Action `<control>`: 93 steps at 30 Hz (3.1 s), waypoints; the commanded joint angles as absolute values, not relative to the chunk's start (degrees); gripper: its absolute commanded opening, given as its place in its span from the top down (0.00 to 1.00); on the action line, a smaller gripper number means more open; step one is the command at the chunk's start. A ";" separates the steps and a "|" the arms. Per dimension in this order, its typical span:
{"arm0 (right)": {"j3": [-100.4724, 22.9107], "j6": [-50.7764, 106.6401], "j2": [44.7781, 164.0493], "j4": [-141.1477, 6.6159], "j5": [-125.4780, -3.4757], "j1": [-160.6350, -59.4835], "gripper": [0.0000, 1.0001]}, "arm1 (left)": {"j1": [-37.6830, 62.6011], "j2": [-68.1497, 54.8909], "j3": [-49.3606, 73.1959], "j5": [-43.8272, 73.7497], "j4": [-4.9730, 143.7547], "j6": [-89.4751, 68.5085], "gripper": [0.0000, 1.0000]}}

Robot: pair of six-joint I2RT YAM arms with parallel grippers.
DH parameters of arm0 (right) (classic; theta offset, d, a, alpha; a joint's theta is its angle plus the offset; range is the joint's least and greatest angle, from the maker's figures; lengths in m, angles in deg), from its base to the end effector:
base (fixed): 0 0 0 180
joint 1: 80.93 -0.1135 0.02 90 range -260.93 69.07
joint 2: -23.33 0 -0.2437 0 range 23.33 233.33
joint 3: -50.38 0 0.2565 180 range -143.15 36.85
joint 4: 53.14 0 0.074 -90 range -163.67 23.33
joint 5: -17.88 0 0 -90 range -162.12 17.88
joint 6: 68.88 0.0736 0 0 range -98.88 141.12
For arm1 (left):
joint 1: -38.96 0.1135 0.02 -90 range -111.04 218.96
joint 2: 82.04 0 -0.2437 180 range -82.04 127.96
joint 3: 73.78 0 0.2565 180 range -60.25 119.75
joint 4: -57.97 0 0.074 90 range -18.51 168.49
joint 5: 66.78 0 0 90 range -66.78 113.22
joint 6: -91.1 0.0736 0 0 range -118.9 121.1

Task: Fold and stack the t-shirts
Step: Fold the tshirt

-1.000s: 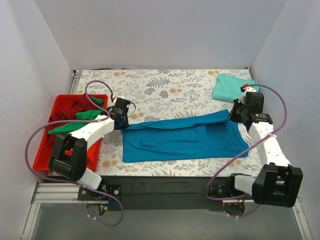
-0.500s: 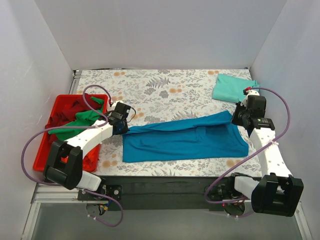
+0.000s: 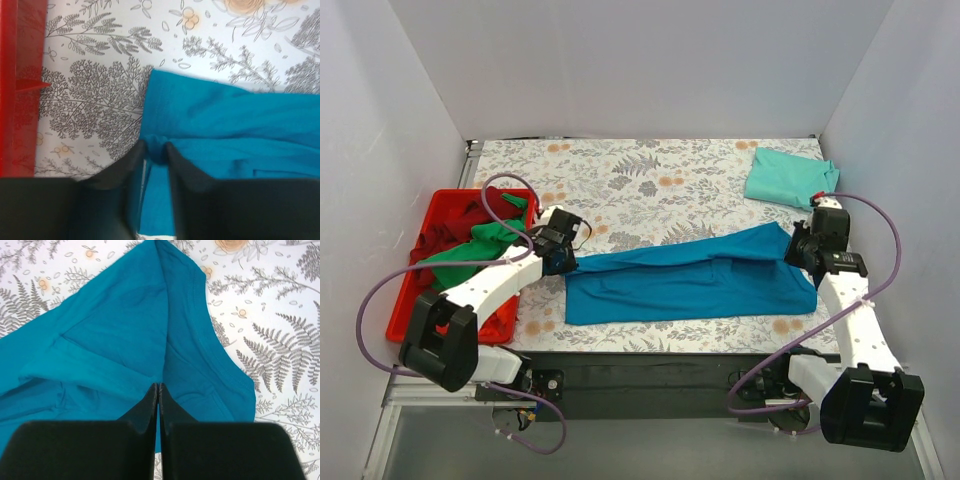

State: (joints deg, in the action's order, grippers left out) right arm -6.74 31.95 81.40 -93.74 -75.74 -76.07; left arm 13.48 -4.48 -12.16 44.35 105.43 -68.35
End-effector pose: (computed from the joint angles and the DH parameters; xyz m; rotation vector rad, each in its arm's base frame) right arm 0.2566 -0.0265 0.2183 0.3454 2.2681 -0.0186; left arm 0.2624 -0.0956 0.1535 -1.0628 2.3311 -0.1231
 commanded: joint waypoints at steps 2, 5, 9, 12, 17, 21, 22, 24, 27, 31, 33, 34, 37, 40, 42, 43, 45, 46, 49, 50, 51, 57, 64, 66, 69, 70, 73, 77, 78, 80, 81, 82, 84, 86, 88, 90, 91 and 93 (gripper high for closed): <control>-3.85 34.74 78.01 -93.74 -80.81 -75.75 0.99 | 13.12 -8.37 -12.88 44.84 111.21 -72.81 0.51; -1.91 36.41 76.33 -93.74 -82.22 -75.75 0.85 | 13.12 -12.93 -12.88 45.20 113.59 -75.19 0.36; -1.90 37.20 74.49 -93.83 -84.24 -75.75 0.67 | 13.03 -16.38 -8.85 43.18 114.82 -75.02 0.31; -3.22 36.76 72.65 -93.22 -83.73 -75.75 0.65 | 13.12 -14.63 -5.51 41.77 115.35 -73.18 0.31; -3.75 35.71 74.04 -88.13 -67.92 -76.10 0.65 | 13.12 -7.78 -2.95 37.12 109.74 -69.57 0.30; -3.49 35.36 79.21 -85.40 -64.30 -79.60 0.65 | 13.12 -2.33 -1.81 30.10 102.97 -65.63 0.30; -3.66 35.27 80.28 -84.61 -64.12 -82.40 0.65 | 13.12 0.29 -1.72 29.47 100.61 -65.00 0.30; -4.62 35.53 83.69 -82.15 -63.24 -84.61 0.65 | 13.12 3.03 -1.63 27.63 98.84 -64.04 0.30; -6.21 35.79 89.14 -79.51 -62.45 -87.35 0.65 | 13.12 7.52 -2.77 27.27 97.43 -62.98 0.30; -9.72 35.53 95.48 -78.01 -61.74 -88.14 0.66 | 13.12 9.11 -6.28 27.70 94.62 -62.63 0.31; -10.78 34.83 98.46 -77.74 -61.92 -88.23 0.66 | 13.12 9.46 -6.03 27.79 94.61 -62.27 0.31; -11.31 34.39 99.44 -77.66 -62.10 -88.31 0.66 | 13.12 9.81 -5.94 27.97 94.61 -62.19 0.31; -12.54 33.60 102.69 -76.96 -61.22 -88.58 0.66 | 13.12 11.03 -5.15 29.02 95.05 -61.92 0.30; -13.51 33.34 105.42 -76.52 -60.52 -88.93 0.65 | 13.12 12.18 -4.71 29.29 95.40 -61.66 0.31; -13.77 32.99 106.73 -76.51 -60.52 -89.11 0.65 | 13.21 12.45 -4.53 29.90 95.75 -61.57 0.30; -13.68 32.90 107.00 -76.43 -60.60 -89.28 0.65 | 13.12 12.53 -4.62 29.99 95.75 -61.57 0.31; -13.51 32.54 107.88 -76.43 -60.60 -89.54 0.65 | 13.12 12.62 -4.53 30.16 95.75 -61.57 0.30; -13.51 32.28 108.06 -76.43 -60.69 -89.81 0.64 | 13.12 12.62 -4.53 30.17 95.84 -61.57 0.31; -13.51 31.75 109.02 -76.25 -61.22 -90.16 0.64 | 13.12 12.80 -4.44 30.17 95.93 -61.66 0.30; -13.77 31.49 109.29 -75.99 -61.39 -90.25 0.64 | 13.03 12.97 -4.44 30.17 95.93 -61.66 0.31; -13.77 31.14 109.72 -75.99 -61.57 -90.34 0.64 | 13.12 12.97 -4.44 30.17 95.93 -61.66 0.31; -15.44 30.35 111.83 -75.72 -62.36 -90.42 0.64 | 13.12 13.15 -4.53 30.43 96.10 -61.75 0.30; -16.93 29.64 114.03 -75.72 -62.63 -90.78 0.64 | 13.12 13.41 -4.44 30.52 96.28 -61.75 0.31; -16.94 29.55 114.56 -75.55 -62.45 -90.86 0.64 | 13.12 13.59 -4.35 30.52 96.37 -61.75 0.30; -16.41 29.47 114.48 -75.64 -61.75 -91.13 0.65 | 13.12 13.77 -4.35 30.69 96.46 -61.75 0.31; -16.23 29.47 114.30 -75.72 -61.49 -91.21 0.66 | 13.12 13.85 -4.27 30.78 96.46 -61.66 0.31; -15.18 29.29 113.69 -75.64 -61.13 -91.57 0.68 | 13.03 13.94 -4.27 30.96 96.46 -61.66 0.31; -14.30 28.68 113.16 -75.64 -60.96 -91.66 0.80 | 13.12 14.03 -4.27 31.31 96.63 -61.66 0.31; -14.13 28.68 112.98 -75.72 -60.78 -91.66 0.82 | 13.12 14.03 -4.18 31.31 96.72 -61.66 0.31; -13.95 28.50 112.89 -75.72 -60.43 -91.66 0.89 | 13.12 14.12 -4.18 31.40 96.81 -61.66 0.31; -13.77 28.59 112.89 -75.72 -60.34 -91.66 0.91 | 13.03 14.12 -4.09 31.57 96.81 -61.66 0.31; -13.77 28.33 112.89 -75.98 -60.34 -91.74 0.92 | 13.12 14.12 -4.09 31.66 96.81 -61.66 0.31; -13.33 28.15 112.81 -75.99 -60.34 -91.66 0.96 | 13.12 14.29 -4.09 31.75 96.89 -61.66 0.31; -13.16 27.89 112.72 -76.51 -60.60 -91.66 0.99 | 13.12 14.20 -4.09 31.92 96.98 -61.66 0.30; -12.46 28.06 111.76 -76.78 -60.78 -91.74 0.99 | 13.12 14.21 -4.00 32.10 96.90 -61.57 0.31; -11.14 28.50 109.48 -77.04 -60.87 -91.74 0.99 | 13.12 14.29 -4.00 32.19 97.07 -61.57 0.31; -10.61 28.50 108.60 -77.22 -61.04 -91.74 0.99 | 13.12 14.29 -3.91 32.19 97.16 -61.57 0.31; -9.73 29.37 105.79 -77.92 -61.83 -91.74 0.99 | 13.12 14.21 -3.91 32.19 97.16 -61.66 0.31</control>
State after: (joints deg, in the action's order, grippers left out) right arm -10.85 28.91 110.88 -77.28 -61.44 -91.46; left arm 13.22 13.67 -5.01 30.29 96.49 -62.28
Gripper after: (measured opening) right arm 0.021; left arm 0.694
